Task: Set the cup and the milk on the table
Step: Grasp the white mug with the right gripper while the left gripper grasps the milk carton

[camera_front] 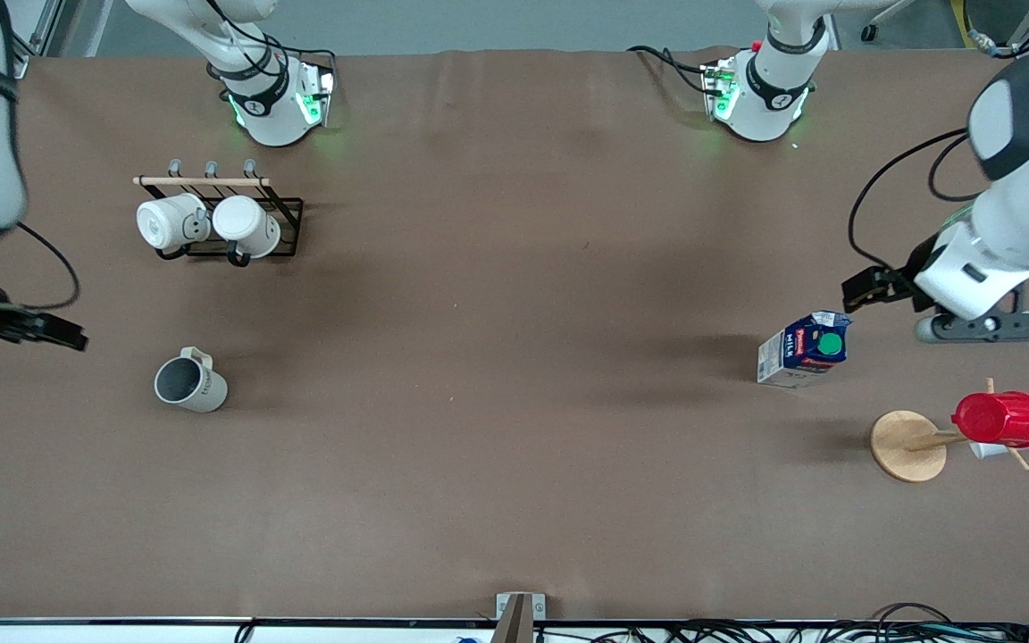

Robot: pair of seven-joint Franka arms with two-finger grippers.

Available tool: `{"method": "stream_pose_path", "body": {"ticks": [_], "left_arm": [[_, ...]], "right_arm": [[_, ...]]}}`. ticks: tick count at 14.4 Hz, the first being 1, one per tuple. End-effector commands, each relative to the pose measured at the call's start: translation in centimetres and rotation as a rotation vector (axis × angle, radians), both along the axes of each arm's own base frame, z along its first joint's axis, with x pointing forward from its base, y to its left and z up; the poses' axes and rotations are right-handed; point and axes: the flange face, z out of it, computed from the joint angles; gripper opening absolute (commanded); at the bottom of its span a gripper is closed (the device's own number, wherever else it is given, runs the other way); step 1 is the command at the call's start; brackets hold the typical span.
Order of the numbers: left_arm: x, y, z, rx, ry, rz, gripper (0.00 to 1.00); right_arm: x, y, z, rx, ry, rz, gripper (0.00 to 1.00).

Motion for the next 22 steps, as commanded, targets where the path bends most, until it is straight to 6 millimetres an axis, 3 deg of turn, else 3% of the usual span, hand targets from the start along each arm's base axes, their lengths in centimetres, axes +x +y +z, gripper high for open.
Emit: {"method": "stream_pose_path", "body": {"ticks": [1, 2, 5, 10, 11, 12, 15, 16, 17, 20, 22], "left_arm": [[-1.1, 0.1, -4.2, 0.015, -0.016, -0.019, 1.00], [-1.0, 0.3, -5.6, 0.013, -0.030, -0.021, 1.00], [-0.5, 0.3, -8.7, 0.030, -0.015, -0.039, 1.00], [0.3, -0.1, -11.5, 0.039, -0.021, -0.063, 0.95], [0.2, -0.1, -11.9, 0.039, -0.015, -0.063, 0.90], [0.1, -0.1, -12.1, 0.039, -0.007, -0.064, 0.84], [-0.3, -0.1, -12.4, 0.041, 0.002, -0.065, 0.68], [-0.3, -0.2, -12.6, 0.041, 0.007, -0.067, 0.63], [-0.3, -0.2, -12.7, 0.040, 0.011, -0.066, 0.60], [-0.3, -0.1, -13.0, 0.039, 0.018, -0.064, 0.56], [-0.3, -0.2, -13.1, 0.039, 0.019, -0.066, 0.47]], "right_arm": [[-2.2, 0.4, -6.4, -0.002, -0.057, 0.015, 1.00], [-2.3, 0.8, -8.9, -0.008, -0.061, 0.020, 1.00], [-1.9, 1.4, -13.4, -0.019, -0.069, 0.031, 1.00], [-1.6, 2.6, -16.8, -0.026, -0.071, 0.048, 0.97], [-1.6, 2.7, -17.1, -0.027, -0.071, 0.050, 0.90], [-1.6, 2.7, -17.1, -0.027, -0.071, 0.048, 0.76], [-1.5, 2.8, -17.0, -0.026, -0.073, 0.047, 0.31], [-1.4, 2.7, -16.9, -0.026, -0.075, 0.045, 0.12], [-1.3, 2.7, -16.8, -0.019, -0.077, 0.036, 0.00], [-0.8, 3.4, -16.1, 0.004, -0.074, 0.024, 0.00], [0.5, 4.4, -13.4, 0.032, -0.021, 0.021, 0.00]]}}
